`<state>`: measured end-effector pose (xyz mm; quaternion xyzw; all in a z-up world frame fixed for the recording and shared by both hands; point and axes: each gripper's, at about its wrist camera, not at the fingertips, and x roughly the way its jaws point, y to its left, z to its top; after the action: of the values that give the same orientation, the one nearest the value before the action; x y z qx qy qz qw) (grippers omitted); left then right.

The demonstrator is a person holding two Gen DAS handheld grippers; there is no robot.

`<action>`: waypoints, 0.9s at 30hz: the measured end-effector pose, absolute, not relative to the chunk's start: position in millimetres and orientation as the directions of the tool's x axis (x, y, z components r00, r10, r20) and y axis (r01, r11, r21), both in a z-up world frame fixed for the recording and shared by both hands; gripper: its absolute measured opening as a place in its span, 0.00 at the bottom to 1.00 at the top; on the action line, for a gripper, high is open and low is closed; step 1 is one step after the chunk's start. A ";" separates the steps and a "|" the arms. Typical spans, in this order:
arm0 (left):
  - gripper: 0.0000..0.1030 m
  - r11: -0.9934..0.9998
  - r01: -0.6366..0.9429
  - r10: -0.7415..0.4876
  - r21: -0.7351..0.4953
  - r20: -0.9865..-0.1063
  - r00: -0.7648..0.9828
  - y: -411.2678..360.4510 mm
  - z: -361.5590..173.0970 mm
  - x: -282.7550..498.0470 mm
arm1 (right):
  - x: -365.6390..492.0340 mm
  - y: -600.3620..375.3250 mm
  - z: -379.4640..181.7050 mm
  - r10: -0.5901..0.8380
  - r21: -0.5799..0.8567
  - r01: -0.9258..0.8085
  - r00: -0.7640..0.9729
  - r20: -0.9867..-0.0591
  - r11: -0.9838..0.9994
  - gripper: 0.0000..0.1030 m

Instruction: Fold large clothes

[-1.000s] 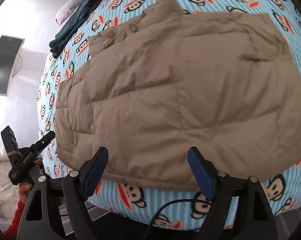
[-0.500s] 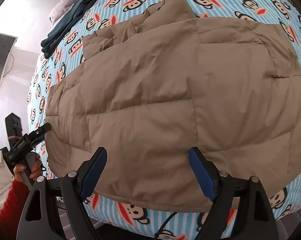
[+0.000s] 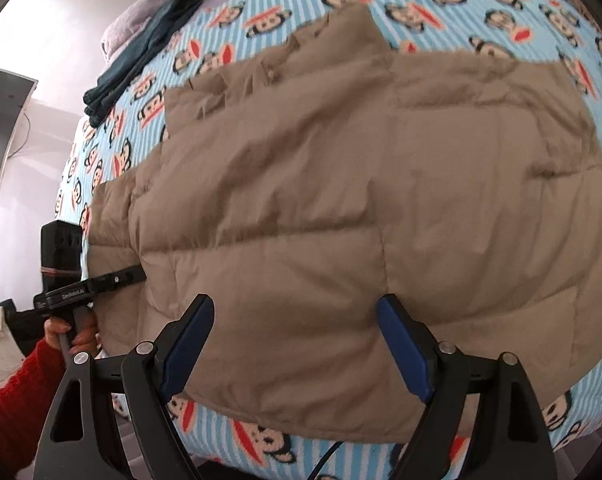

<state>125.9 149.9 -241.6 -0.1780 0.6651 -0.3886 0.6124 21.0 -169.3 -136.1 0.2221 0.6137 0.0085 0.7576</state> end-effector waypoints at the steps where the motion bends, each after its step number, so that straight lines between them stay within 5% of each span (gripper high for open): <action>1: 0.28 0.642 0.245 -0.706 -0.727 -0.684 -0.182 148.2 -236.8 124.0 | 22.1 -169.9 -133.3 0.271 0.339 0.257 0.265 -0.925 0.905 0.76; 2: 0.27 0.646 0.244 -0.703 -0.723 -0.688 -0.180 146.6 -230.5 122.1 | 23.9 -170.2 -130.9 0.258 0.331 0.253 0.281 -0.924 0.909 0.54; 3: 0.27 0.648 0.236 -0.705 -0.724 -0.688 -0.176 145.5 -222.8 120.1 | 25.9 -170.0 -130.1 0.243 0.318 0.249 0.289 -0.926 0.915 0.21; 4: 0.27 0.648 0.230 -0.708 -0.726 -0.685 -0.171 144.2 -217.8 118.9 | 28.8 -169.1 -130.5 0.226 0.300 0.244 0.290 -0.930 0.922 0.09; 15: 0.27 0.647 0.318 -0.702 -0.693 -0.705 -0.107 54.3 -88.4 79.2 | 74.2 -188.0 -183.8 0.312 0.395 0.257 0.309 -0.898 0.882 0.07; 27: 0.27 0.754 0.403 -0.552 -0.519 -0.833 -0.040 -101.9 -42.1 44.6 | 96.5 -223.7 -227.8 0.541 0.604 0.313 0.271 -0.796 0.733 0.00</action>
<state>44.6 -101.9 -42.1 -0.0590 0.6326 -0.3458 0.6905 96.5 -223.7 -227.8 0.3569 0.5985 0.0800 0.7128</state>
